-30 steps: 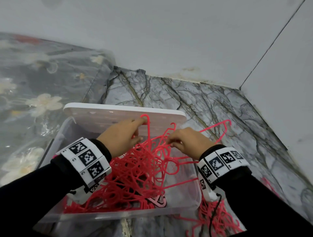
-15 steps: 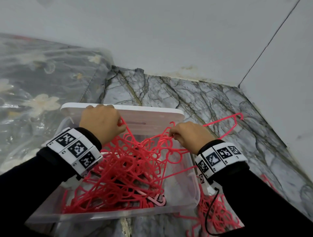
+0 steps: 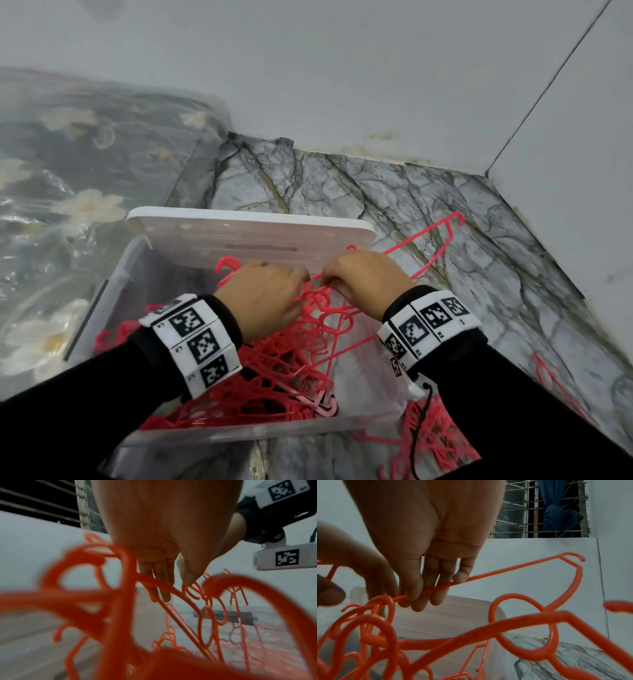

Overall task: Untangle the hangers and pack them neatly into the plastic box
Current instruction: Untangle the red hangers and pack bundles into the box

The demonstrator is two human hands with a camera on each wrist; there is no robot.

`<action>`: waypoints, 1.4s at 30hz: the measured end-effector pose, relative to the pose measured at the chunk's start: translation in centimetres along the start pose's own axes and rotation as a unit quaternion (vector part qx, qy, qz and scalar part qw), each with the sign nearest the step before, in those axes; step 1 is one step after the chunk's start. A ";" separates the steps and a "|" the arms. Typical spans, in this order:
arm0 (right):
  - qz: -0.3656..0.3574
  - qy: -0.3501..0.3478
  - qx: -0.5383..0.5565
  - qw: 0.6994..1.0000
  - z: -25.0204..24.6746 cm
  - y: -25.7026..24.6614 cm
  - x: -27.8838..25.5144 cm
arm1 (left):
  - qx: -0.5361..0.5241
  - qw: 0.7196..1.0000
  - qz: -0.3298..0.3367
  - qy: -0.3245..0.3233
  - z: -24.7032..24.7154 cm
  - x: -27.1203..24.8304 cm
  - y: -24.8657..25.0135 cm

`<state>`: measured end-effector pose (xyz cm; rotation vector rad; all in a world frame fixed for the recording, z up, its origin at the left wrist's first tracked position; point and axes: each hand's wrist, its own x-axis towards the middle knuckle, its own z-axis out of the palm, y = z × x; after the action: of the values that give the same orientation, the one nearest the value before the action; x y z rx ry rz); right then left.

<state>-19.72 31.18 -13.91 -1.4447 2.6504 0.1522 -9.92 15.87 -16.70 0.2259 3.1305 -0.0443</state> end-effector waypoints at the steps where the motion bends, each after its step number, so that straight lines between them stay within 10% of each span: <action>1: -0.003 0.003 0.001 1.000 0.0 -0.1 0.0 | -0.001 1.000 -0.006 -0.019 0.6 0.1 0.2; 11: 0.010 0.005 0.044 0.999 0.0 1.0 -0.4 | -0.308 0.948 -0.078 -0.024 0.7 1.3 -0.3; 20: 0.094 0.117 0.122 0.981 -0.8 4.1 -1.7 | -0.157 0.977 -0.136 -0.037 0.7 0.8 -1.7; 25: 0.252 -0.101 0.101 0.957 1.5 8.7 -3.3 | -0.173 0.972 -0.148 -0.051 0.9 0.6 -2.2; 36: 0.213 -0.085 0.289 0.930 6.1 9.1 -4.1 | -0.098 0.981 -0.125 -0.107 1.6 0.6 -1.2; 42: 0.172 -0.049 0.349 0.920 5.6 9.0 -4.6 | -0.249 0.953 -0.093 -0.144 2.3 1.0 -0.1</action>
<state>-24.50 40.65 -18.47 -0.7187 2.4489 -0.6132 -10.90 15.85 -19.02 -0.0768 2.7433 0.6405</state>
